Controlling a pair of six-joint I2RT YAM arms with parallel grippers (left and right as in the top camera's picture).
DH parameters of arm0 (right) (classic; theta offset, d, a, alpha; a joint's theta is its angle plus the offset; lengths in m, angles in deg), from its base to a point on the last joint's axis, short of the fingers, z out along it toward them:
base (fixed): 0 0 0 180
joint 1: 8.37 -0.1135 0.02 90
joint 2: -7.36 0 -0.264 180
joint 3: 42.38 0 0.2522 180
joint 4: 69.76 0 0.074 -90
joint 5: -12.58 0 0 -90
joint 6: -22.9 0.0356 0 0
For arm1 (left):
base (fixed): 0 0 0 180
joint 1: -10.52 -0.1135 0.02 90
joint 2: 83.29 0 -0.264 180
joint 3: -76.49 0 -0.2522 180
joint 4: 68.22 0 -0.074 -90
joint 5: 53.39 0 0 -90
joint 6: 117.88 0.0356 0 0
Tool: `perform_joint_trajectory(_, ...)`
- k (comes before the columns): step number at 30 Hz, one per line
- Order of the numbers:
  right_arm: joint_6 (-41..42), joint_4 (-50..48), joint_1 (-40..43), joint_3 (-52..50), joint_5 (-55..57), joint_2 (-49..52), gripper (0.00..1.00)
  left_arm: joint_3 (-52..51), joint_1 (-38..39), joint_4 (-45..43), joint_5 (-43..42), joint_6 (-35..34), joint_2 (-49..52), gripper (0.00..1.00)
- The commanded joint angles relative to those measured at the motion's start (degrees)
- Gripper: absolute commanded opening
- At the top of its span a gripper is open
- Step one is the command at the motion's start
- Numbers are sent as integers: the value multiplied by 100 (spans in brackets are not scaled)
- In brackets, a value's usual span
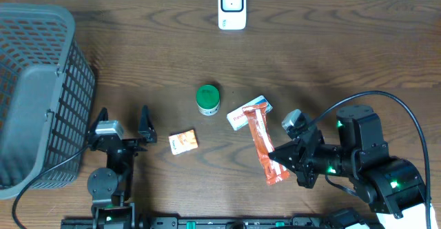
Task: Scan the item barcode
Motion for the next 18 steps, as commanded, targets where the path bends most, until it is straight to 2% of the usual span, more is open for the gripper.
perform_joint_trajectory(1, 59, -87, -116, 122, 186, -31, 1, -11, -20, 116, -142, 118, -15, 99)
perform_joint_trajectory(12, 57, -164, -116, 122, 280, -28, 1, -11, -20, 363, -144, 118, -15, 98)
perform_joint_trajectory(18, 575, -715, -116, 122, 1403, 76, 1, -11, -20, 761, -144, 116, -11, 99)
